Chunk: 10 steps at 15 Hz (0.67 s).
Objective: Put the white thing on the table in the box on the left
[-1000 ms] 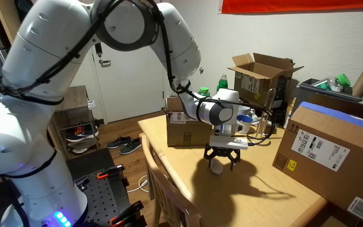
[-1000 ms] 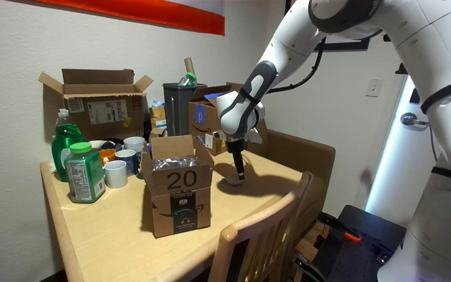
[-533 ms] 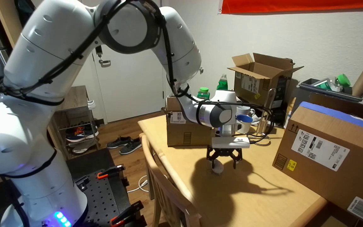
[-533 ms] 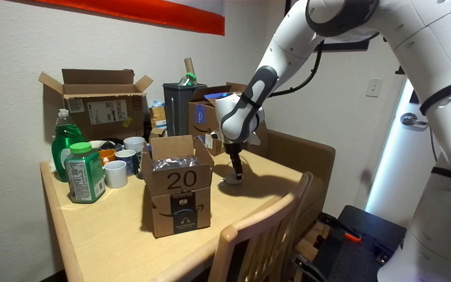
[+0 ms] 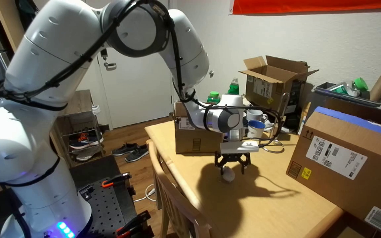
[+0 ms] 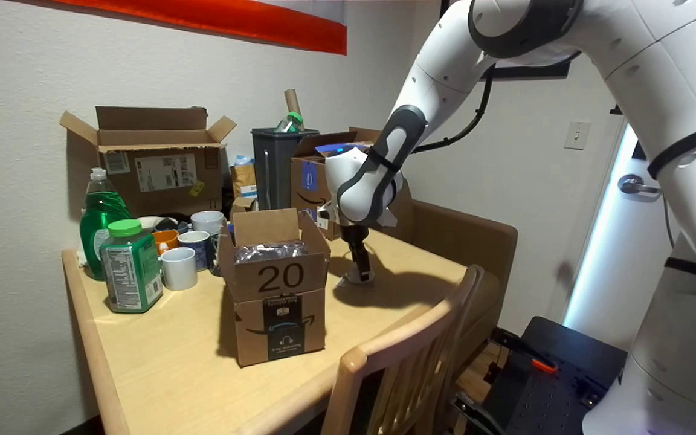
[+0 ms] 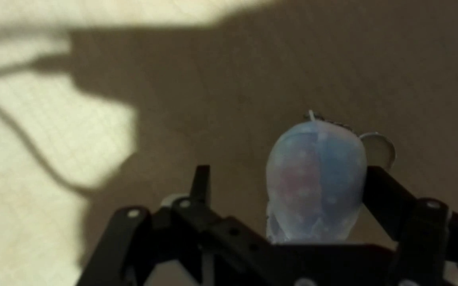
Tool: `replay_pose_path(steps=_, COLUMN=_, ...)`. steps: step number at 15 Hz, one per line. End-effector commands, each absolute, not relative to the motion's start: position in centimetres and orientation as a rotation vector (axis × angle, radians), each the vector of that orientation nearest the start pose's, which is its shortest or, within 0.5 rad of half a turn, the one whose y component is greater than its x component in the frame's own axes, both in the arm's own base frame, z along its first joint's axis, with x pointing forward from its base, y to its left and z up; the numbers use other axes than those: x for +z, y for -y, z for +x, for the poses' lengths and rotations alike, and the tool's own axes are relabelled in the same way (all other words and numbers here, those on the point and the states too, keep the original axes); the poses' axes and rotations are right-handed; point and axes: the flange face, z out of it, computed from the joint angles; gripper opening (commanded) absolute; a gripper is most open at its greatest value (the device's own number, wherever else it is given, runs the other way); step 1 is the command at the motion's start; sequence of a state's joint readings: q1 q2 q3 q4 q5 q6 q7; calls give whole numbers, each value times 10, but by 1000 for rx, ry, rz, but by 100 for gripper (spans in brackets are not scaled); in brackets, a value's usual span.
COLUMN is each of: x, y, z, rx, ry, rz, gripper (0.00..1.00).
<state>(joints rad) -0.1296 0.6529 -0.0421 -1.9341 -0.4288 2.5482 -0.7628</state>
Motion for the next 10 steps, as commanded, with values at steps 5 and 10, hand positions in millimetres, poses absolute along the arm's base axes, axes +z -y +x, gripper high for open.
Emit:
replay_pose_path(steps=5, x=133, y=107, z=600, rx=244, ry=1567, rz=-2942, gripper=48)
replay_pose_path(steps=10, x=140, y=104, z=597, rx=246, ry=1545, rz=-2958, gripper=8)
